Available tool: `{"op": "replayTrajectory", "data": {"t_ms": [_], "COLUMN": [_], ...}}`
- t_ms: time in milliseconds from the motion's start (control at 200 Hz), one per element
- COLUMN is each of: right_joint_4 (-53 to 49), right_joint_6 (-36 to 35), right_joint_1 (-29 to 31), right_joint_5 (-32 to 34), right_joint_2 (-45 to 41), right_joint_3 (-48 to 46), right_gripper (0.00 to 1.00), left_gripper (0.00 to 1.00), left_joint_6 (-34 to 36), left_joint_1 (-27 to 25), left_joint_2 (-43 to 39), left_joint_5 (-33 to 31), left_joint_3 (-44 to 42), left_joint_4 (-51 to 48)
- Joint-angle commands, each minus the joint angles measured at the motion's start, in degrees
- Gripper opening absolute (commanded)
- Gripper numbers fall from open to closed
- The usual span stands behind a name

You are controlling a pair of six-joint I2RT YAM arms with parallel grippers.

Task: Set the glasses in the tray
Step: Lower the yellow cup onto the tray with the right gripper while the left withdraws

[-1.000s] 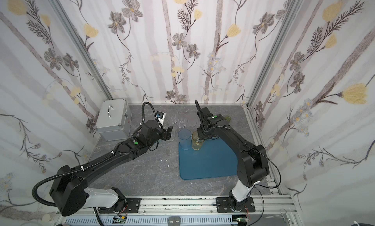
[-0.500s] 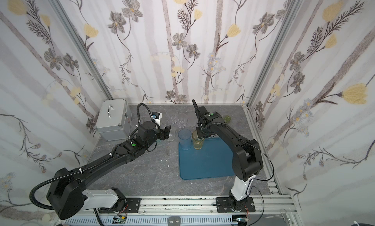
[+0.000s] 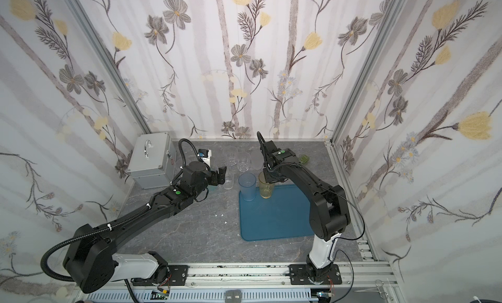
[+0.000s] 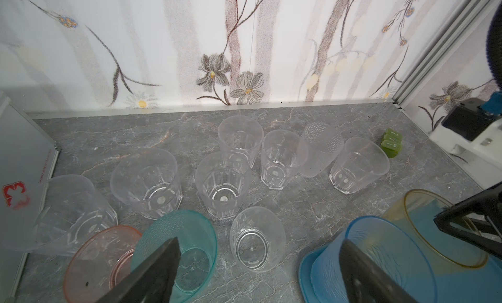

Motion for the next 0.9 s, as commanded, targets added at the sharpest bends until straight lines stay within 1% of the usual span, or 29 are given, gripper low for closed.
{"op": "replayTrajectory", "data": {"t_ms": [0,170,285,555,769,894], "right_joint_4": [0.86,0.87,1.04,2.31,2.63,2.46], "right_joint_6": [0.02,0.56,1.06,1.54,1.73,1.56], "right_joint_1": [0.33,0.33,0.33,0.24,0.33,0.33], "right_joint_5": [0.10,-1.14,-1.18,-2.14,-2.85,-2.31], "right_joint_2": [-0.09,-0.93,-2.06,-3.12,-4.14,-4.84], "right_joint_3": [0.68,1.14,1.57,-0.22,-2.07,-2.61], "right_gripper": [0.31,0.37,0.40,0.41,0.44,0.47], "left_gripper": [0.93,0.90,0.88,0.86,0.79,0.77], "left_joint_6": [-2.33,-4.65,-5.49,-4.74,-6.32,-6.61], "left_joint_1": [1.10,3.59,5.47,10.17,15.43,16.30], "left_joint_2": [-0.11,-0.25,0.39,-1.20,-2.55,-2.60], "left_joint_5": [1.24,4.07,4.35,5.19,8.14,10.02], "left_joint_3": [-0.15,-0.16,1.03,1.35,0.20,0.17], "left_joint_4": [1.80,0.56,-3.39,-7.69,-11.35,-11.98]}}
